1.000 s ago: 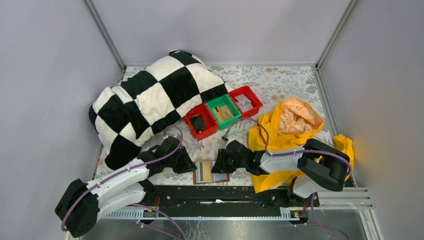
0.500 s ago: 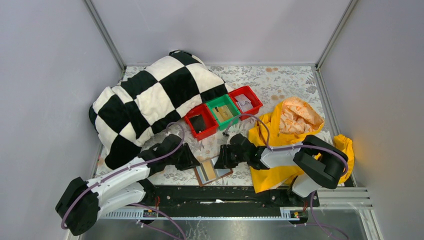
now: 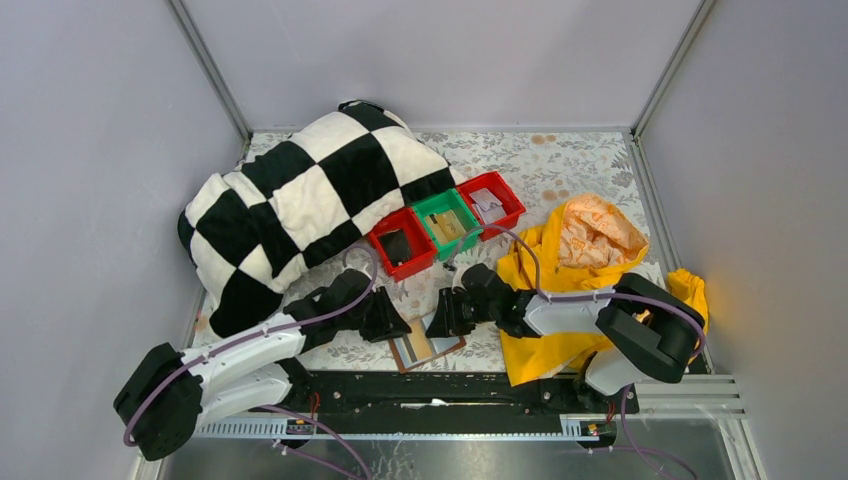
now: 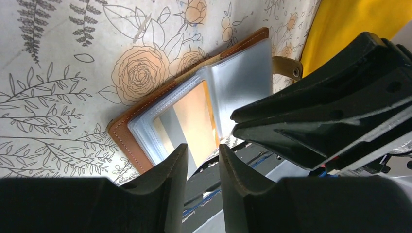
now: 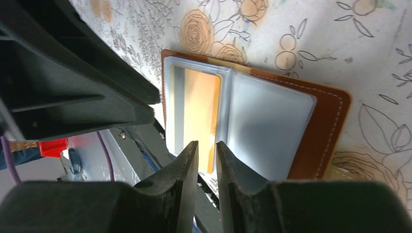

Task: Take the credit cards out of the card holder
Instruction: Remove the credit card from the card holder.

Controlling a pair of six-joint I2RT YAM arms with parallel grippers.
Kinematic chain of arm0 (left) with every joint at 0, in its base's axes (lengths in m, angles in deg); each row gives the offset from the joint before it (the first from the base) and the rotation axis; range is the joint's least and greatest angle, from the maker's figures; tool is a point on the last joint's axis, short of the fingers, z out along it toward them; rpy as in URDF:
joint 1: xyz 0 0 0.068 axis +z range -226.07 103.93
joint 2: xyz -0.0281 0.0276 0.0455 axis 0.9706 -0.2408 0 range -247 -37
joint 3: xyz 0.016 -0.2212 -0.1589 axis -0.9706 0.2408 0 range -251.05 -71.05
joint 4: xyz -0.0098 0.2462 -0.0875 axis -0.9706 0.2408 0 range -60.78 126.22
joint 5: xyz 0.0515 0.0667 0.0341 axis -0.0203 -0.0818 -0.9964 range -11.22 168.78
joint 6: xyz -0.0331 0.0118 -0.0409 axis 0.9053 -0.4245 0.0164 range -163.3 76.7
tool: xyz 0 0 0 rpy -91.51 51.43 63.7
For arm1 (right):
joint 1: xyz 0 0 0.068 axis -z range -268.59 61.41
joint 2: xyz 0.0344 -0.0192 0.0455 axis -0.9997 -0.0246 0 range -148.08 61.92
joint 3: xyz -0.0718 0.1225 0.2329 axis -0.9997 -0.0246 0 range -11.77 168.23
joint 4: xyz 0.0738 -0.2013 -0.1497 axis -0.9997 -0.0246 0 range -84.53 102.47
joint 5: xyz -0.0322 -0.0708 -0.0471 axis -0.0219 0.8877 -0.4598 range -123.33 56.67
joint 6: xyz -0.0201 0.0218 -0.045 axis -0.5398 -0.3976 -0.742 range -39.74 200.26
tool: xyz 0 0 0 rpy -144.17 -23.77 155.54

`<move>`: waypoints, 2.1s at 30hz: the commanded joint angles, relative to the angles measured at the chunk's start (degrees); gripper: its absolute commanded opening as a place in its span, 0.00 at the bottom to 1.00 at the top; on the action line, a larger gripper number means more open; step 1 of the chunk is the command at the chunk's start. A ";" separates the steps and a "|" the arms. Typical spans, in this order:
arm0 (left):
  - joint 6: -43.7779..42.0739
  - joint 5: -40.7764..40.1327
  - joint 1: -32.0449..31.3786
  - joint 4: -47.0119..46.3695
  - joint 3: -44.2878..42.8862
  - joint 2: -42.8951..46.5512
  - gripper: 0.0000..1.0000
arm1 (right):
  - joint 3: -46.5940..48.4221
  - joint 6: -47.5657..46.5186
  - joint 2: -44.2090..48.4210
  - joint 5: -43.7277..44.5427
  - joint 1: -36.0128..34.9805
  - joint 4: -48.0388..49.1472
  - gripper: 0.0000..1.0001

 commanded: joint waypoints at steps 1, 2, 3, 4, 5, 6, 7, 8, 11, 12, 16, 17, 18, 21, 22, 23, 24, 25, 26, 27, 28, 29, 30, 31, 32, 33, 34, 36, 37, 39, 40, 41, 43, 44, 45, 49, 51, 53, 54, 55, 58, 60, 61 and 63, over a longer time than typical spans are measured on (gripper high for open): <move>2.64 1.52 -0.62 -6.22 1.70 -0.57 0.34 | -1.07 1.32 1.33 -4.09 0.21 4.04 0.28; 2.50 1.54 -0.60 -6.28 1.62 -0.96 0.34 | -1.41 2.08 0.72 -5.07 0.22 5.48 0.28; 2.40 1.52 -0.63 -6.29 1.55 -1.49 0.34 | -1.61 2.63 -0.11 -5.84 0.25 6.89 0.28; 2.35 1.57 -0.68 -6.31 1.53 -2.18 0.34 | -1.81 3.06 -0.93 -6.13 0.24 7.91 0.28; 2.27 1.70 -0.66 -6.36 1.48 -2.89 0.34 | -2.11 3.57 -1.74 -6.44 0.24 9.13 0.28; 2.19 1.75 -0.75 -6.33 1.44 -3.44 0.34 | -2.35 3.78 -2.50 -6.46 0.21 9.91 0.28; 2.17 1.80 -0.79 -6.25 1.44 -3.86 0.34 | -2.44 3.82 -3.14 -6.33 0.22 10.23 0.29; 2.17 1.63 -0.94 -6.29 1.48 -4.07 0.33 | -2.47 4.02 -3.72 -6.19 0.21 10.55 0.29; 2.42 1.19 -1.11 -6.22 1.84 -4.27 0.33 | -2.56 4.22 -5.35 -6.75 0.25 11.65 0.32; 2.43 1.10 -1.12 -6.16 1.94 -4.38 0.33 | -2.55 4.31 -5.69 -7.01 0.28 11.84 0.32; 2.46 0.45 -1.21 -6.29 2.43 -4.74 0.33 | -2.95 4.45 -6.14 -7.08 0.21 12.34 0.33; 2.44 0.32 -1.21 -6.29 2.47 -4.88 0.33 | -3.04 4.54 -6.18 -7.23 0.21 12.74 0.33; 2.29 0.29 -1.21 -6.31 2.57 -5.08 0.33 | -3.20 4.76 -6.30 -7.43 0.25 13.28 0.33; 1.76 0.42 -1.29 -7.10 2.66 -6.23 0.33 | -3.67 5.58 -6.82 -7.99 0.23 15.16 0.32; 1.55 0.64 -1.30 -7.27 2.63 -6.55 0.33 | -3.84 6.03 -7.07 -8.09 0.27 15.87 0.31; 1.09 0.69 -1.37 -7.23 2.33 -6.60 0.33 | -3.96 6.46 -7.28 -8.17 0.23 16.48 0.31; 0.67 0.54 -1.46 -6.68 1.76 -6.18 0.33 | -4.05 6.73 -7.46 -8.06 0.25 16.96 0.31; 0.52 -0.39 -1.70 -5.52 1.18 -4.94 0.33 | -4.20 7.13 -7.57 -7.94 0.21 17.27 0.31; 0.50 -1.57 -1.89 -4.44 0.87 -3.01 0.33 | -4.39 7.41 -7.59 -7.66 0.29 17.48 0.30; 0.62 -2.59 -1.91 -3.68 0.94 -0.74 0.34 | -4.59 7.55 -7.44 -7.30 0.25 17.74 0.30; 0.90 -3.50 -1.91 -2.74 1.11 1.68 0.35 | -4.72 7.76 -7.27 -7.11 0.21 17.73 0.30; 1.20 -4.27 -1.91 -1.90 1.35 3.49 0.36 | -4.87 7.84 -7.10 -7.00 0.28 17.73 0.30; 1.28 -4.66 -1.91 -1.09 1.50 4.93 0.36 | -4.93 7.84 -6.95 -6.98 0.23 17.68 0.30; 1.29 -4.63 -1.91 -0.34 1.52 5.48 0.37 | -4.93 7.77 -6.85 -6.95 0.28 17.53 0.30; 1.29 -4.29 -1.91 0.38 1.48 5.48 0.37 | -4.93 7.78 -6.85 -6.91 0.24 17.41 0.30; 1.29 -3.87 -1.91 0.88 1.44 5.05 0.37 | -4.94 7.74 -6.85 -6.89 0.28 17.40 0.30; 1.40 -3.27 -1.91 1.13 1.56 4.22 0.36 | -4.96 7.70 -6.93 -6.94 0.28 17.38 0.30; 2.16 -3.09 -2.00 0.71 2.28 3.42 0.35 | -4.91 7.72 -7.21 -6.95 0.22 17.44 0.30; 2.48 -3.23 -1.99 0.48 2.65 3.27 0.35 | -4.90 7.88 -7.31 -6.96 0.29 17.51 0.30; 2.77 -3.66 -2.00 0.39 2.84 3.02 0.34 | -4.86 7.96 -7.53 -6.99 0.34 17.64 0.31; 2.74 -3.67 -2.00 0.43 2.72 2.83 0.34 | -4.74 7.97 -7.63 -7.04 0.25 17.66 0.31; 2.63 -3.69 -2.00 0.47 2.63 2.56 0.34 | -4.57 8.02 -7.71 -7.06 0.21 17.58 0.32; 3.01 -3.64 -2.00 -0.03 2.85 2.22 0.33 | -4.26 8.03 -7.89 -7.21 0.36 17.46 0.32; 3.43 -3.51 -2.00 -0.68 3.29 2.20 0.33 | -3.98 7.98 -7.92 -7.29 0.28 17.27 0.32; 3.96 -3.33 -2.00 -1.40 3.78 2.18 0.33 | -3.78 7.79 -7.94 -7.34 0.22 16.95 0.32; 4.56 -2.51 -2.00 -3.84 5.11 1.11 0.33 | -3.65 7.90 -7.30 -6.97 0.29 16.44 0.32; 4.42 -2.05 -2.00 -4.75 5.21 0.24 0.33 | -3.77 8.12 -6.95 -6.63 0.24 16.42 0.32; 4.14 -1.71 -1.96 -5.27 5.22 -0.70 0.33 | -3.79 8.34 -6.85 -6.14 0.35 16.32 0.32; 4.00 -1.61 -2.00 -5.36 5.15 -1.17 0.33 | -3.66 8.33 -6.99 -5.83 0.24 16.06 0.32; 3.87 -1.46 -2.00 -5.52 5.18 -1.45 0.33 | -3.54 8.36 -7.31 -5.95 0.22 15.98 0.32; 3.84 -1.42 -2.00 -5.63 5.37 -1.55 0.33 | -3.45 8.64 -7.93 -5.93 0.30 16.24 0.30; 3.99 -1.59 -2.00 -5.67 5.63 -1.35 0.33 | -4.02 9.40 -7.90 -5.61 0.32 17.50 0.27; 4.01 -1.59 -2.00 -5.60 5.72 -1.26 0.33 | -4.24 9.81 -7.81 -5.51 0.30 18.05 0.25; 4.02 -1.63 -2.00 -5.46 5.87 -1.19 0.33 | -4.60 10.33 -7.60 -5.13 0.34 18.66 0.21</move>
